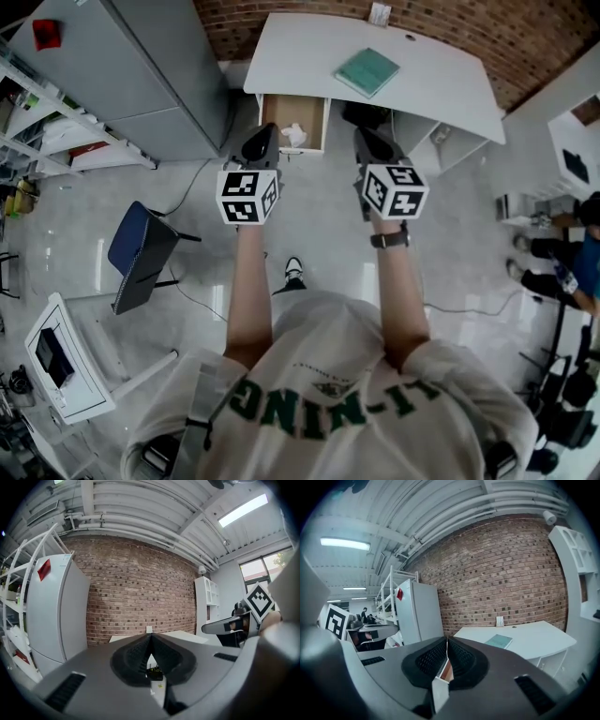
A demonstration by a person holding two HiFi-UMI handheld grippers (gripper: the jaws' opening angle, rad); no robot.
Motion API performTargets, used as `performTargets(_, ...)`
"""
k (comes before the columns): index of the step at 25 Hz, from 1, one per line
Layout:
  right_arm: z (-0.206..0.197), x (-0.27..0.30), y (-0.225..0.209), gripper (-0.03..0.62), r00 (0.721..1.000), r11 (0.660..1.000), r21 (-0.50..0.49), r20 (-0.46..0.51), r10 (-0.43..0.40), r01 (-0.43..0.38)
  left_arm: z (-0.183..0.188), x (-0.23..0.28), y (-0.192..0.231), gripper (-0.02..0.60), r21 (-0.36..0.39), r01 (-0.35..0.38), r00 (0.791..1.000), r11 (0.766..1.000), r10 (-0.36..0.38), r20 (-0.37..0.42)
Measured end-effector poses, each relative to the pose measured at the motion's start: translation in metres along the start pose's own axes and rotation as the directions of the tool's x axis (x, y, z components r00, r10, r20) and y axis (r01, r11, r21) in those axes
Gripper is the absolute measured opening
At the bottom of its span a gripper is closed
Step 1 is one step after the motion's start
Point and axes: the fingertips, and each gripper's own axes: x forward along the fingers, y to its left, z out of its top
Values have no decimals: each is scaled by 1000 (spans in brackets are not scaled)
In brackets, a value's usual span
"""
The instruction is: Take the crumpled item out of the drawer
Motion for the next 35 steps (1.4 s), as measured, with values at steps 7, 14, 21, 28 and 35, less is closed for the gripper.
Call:
performTargets(7,0,55,12,6,1000,1000,12,-10,-20,20,-6,30,47,-8,2,40,999,999,-40,-6)
performTargets(14,-18,97,29,6,997,1000,6,-71,-10,10,-24,52,66,-8,-4,95,994,995,-96,-45)
performTargets(21,-51,145,22,6,986,999,25,-161,43,-39,-52,81,86,-8,-56,64,995,996,-69,-75)
performTargets(28,-81,199,13,6,959,996,14,-267,92,-91,-76,117,113,-8,-88,31,993,996,-41,-110)
performTargets(35,-115,247,-2,6,927,991,9,-354,127,-132,-107,157,136,-8,-130,5,988,992,-25,-155)
